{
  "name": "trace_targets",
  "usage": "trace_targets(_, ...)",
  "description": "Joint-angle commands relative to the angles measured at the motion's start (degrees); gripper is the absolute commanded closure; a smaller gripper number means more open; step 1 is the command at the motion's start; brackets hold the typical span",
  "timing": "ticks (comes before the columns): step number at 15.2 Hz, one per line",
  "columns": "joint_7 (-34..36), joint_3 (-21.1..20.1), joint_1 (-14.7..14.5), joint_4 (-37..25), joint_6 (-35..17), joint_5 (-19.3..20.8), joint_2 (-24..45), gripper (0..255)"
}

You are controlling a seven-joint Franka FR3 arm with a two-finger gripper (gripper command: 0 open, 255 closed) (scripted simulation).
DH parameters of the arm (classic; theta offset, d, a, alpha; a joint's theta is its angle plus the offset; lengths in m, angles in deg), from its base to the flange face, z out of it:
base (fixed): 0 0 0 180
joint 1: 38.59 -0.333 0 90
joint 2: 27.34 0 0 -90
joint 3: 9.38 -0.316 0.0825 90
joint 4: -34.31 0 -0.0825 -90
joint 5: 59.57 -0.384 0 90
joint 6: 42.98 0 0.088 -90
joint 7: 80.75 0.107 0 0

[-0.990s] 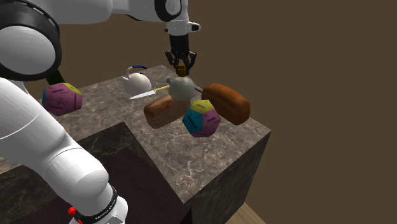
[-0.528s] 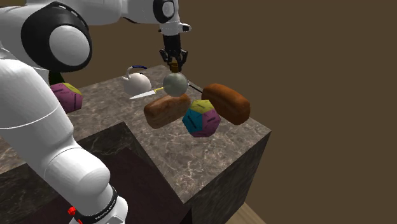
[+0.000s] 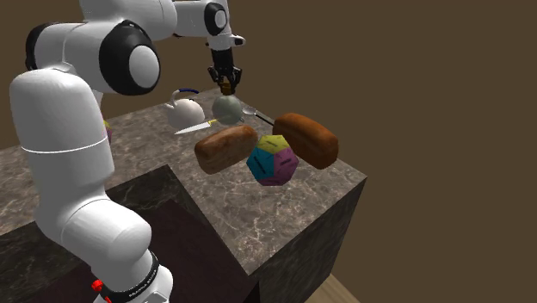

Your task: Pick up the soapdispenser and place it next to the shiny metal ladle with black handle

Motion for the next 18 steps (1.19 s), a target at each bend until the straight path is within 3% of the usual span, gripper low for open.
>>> trace_targets(1,1.9,-0.6,-1.4,-4.5,0.7,0.7,3.8,255)
trace_targets(7,6.8,-1.4,-6.7,-22.6,5.4,3.2,17.6,255)
trace_targets(8,7.4,-1.4,-7.7,-26.9,6.8,3.6,20.5,255)
trace_targets(9,8.2,-1.3,-9.5,-35.3,9.8,4.3,26.0,255)
trace_targets(18,8.8,-1.3,-8.7,-24.8,1.4,4.1,23.9,255)
